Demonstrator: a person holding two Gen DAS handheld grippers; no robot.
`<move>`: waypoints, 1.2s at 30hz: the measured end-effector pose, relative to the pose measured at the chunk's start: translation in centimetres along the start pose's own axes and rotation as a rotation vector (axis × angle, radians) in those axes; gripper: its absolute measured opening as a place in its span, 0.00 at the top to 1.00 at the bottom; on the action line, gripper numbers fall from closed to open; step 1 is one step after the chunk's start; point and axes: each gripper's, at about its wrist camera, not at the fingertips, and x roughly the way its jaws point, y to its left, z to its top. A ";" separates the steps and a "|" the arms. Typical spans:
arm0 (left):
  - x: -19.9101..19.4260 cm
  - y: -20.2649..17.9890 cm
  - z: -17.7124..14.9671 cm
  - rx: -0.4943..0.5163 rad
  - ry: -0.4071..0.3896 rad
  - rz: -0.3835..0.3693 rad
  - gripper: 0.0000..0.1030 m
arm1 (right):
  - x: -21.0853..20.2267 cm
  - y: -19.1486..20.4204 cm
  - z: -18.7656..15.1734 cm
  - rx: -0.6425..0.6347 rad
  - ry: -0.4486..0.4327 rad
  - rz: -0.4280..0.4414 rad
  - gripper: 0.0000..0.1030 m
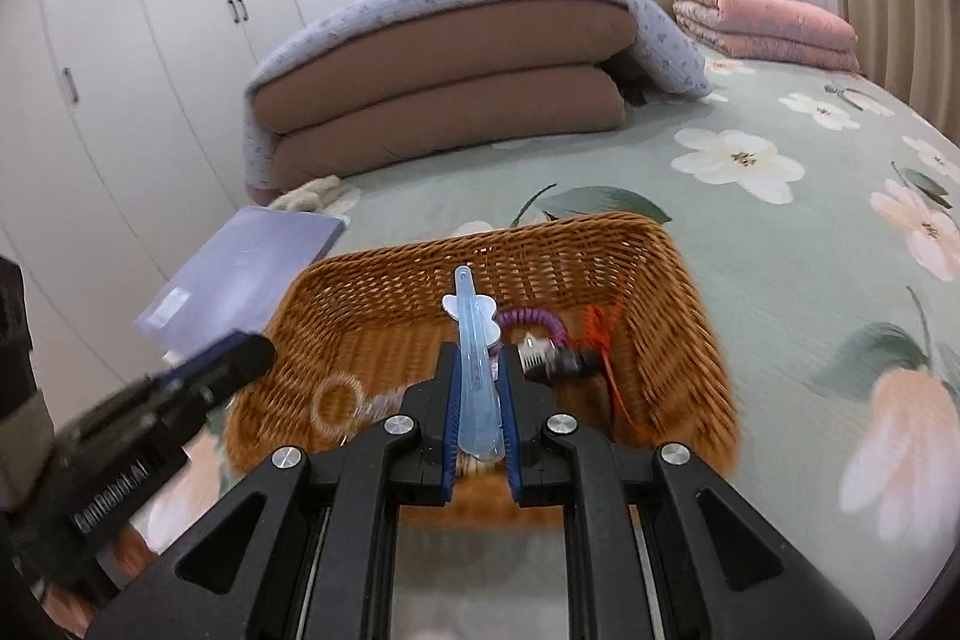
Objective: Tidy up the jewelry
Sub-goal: 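Carry the hair clip in the right tool while the left tool carries the clasp to the basket, then open both tools to release the clip and clasp into the basket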
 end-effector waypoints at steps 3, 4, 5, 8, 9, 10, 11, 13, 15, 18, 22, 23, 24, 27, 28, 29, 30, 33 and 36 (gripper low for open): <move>3.8 1.4 0.5 -0.039 0.051 0.017 0.84 | 3.5 -0.1 1.1 0.014 0.045 -0.011 0.86; 4.8 1.8 0.5 -0.044 0.066 0.027 0.84 | 4.7 -0.3 1.3 0.018 0.059 -0.018 0.86; 5.8 2.2 0.4 -0.047 0.083 0.036 0.84 | 5.7 -0.4 1.6 0.022 0.071 -0.026 0.86; 7.9 3.1 -0.1 -0.043 0.124 0.055 0.84 | 7.7 -0.5 1.8 0.028 0.103 -0.030 0.86; 8.4 3.2 -0.2 -0.037 0.133 0.062 0.84 | 8.2 -0.5 1.8 0.028 0.112 -0.035 0.86; 8.8 3.3 -0.3 -0.028 0.139 0.074 0.84 | 8.7 -0.5 1.7 0.029 0.120 -0.034 0.86; 9.1 3.3 -0.4 -0.023 0.142 0.078 0.84 | 8.8 -0.6 1.5 0.031 0.124 -0.027 0.86; 9.5 3.4 -0.6 -0.022 0.150 0.078 0.84 | 8.8 -0.7 1.4 0.035 0.131 -0.022 0.85; 9.5 3.5 -0.8 -0.023 0.150 0.074 0.84 | 8.4 -1.0 1.4 0.046 0.131 -0.011 0.85; 9.1 3.7 -0.6 -0.037 0.146 0.063 0.74 | 6.6 -1.1 1.1 0.044 0.116 0.000 0.84; 6.3 3.7 -0.7 -0.070 0.085 0.041 0.51 | 2.9 -0.7 -0.5 0.008 0.086 -0.007 0.68; 5.4 3.5 -0.8 -0.072 0.078 0.037 0.51 | 1.7 -0.5 -1.2 -0.003 0.076 -0.006 0.68; 4.3 3.2 -1.0 -0.073 0.068 0.030 0.51 | 0.5 -0.3 -2.0 -0.015 0.068 -0.004 0.66; 0.8 1.8 -1.9 -0.061 0.019 0.025 0.50 | -4.1 0.6 -5.3 -0.075 0.022 -0.023 0.56; -0.9 1.1 -2.6 -0.047 0.000 0.030 0.50 | -4.9 0.7 -5.9 -0.083 0.013 -0.030 0.54; -2.1 0.6 -3.3 -0.037 -0.012 0.034 0.49 | -6.2 0.9 -6.9 -0.096 0.001 -0.038 0.54; -3.6 0.0 -4.1 -0.028 -0.023 0.045 0.45 | -7.3 1.1 -7.6 -0.105 -0.007 -0.046 0.54; -7.1 -1.2 -6.2 -0.013 -0.043 0.085 0.39 | -10.5 1.5 -10.0 -0.114 -0.027 -0.073 0.54; -10.0 -2.3 -7.8 0.002 -0.057 0.131 0.37 | -13.4 1.8 -12.1 -0.110 -0.056 -0.090 0.54</move>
